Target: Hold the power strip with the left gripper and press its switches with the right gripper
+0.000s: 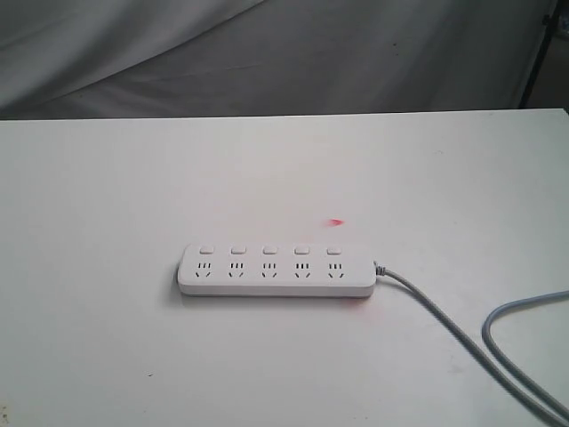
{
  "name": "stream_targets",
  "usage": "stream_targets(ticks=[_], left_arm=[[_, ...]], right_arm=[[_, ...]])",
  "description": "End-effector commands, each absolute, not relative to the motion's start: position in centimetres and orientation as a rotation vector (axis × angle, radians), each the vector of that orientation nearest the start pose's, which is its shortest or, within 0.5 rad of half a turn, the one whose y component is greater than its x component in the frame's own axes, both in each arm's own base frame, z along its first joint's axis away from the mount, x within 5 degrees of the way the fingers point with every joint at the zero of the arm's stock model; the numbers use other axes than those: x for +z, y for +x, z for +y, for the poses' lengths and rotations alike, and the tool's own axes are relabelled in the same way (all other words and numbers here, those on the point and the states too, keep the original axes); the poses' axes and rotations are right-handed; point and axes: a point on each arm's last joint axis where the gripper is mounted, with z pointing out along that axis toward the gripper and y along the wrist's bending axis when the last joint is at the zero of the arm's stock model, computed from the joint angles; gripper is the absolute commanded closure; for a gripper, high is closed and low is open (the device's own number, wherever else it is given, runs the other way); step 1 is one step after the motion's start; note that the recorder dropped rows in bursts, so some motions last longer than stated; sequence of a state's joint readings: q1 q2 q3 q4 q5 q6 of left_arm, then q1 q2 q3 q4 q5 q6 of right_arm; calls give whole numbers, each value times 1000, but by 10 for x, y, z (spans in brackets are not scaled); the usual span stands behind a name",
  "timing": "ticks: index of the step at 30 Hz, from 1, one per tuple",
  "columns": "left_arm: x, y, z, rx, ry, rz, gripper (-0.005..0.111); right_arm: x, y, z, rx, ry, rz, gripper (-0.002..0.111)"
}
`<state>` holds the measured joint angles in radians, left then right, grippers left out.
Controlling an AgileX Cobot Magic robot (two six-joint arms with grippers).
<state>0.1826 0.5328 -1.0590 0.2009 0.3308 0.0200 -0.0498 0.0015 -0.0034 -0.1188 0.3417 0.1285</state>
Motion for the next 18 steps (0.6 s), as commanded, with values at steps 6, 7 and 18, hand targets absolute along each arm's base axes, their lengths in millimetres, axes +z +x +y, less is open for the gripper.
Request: stream_targets(ticks=[6,7,18], left_arm=[[467,110,29,315,-116,1592,107],[466,111,29,314,-116,1598,107],[455,133,32,400,2,1708,107]], right_arm=[[183,53,-7,-70,94,1820,108],[183,53,-7,-70,94,1820,108],[183,53,-7,-70,94,1820,108]])
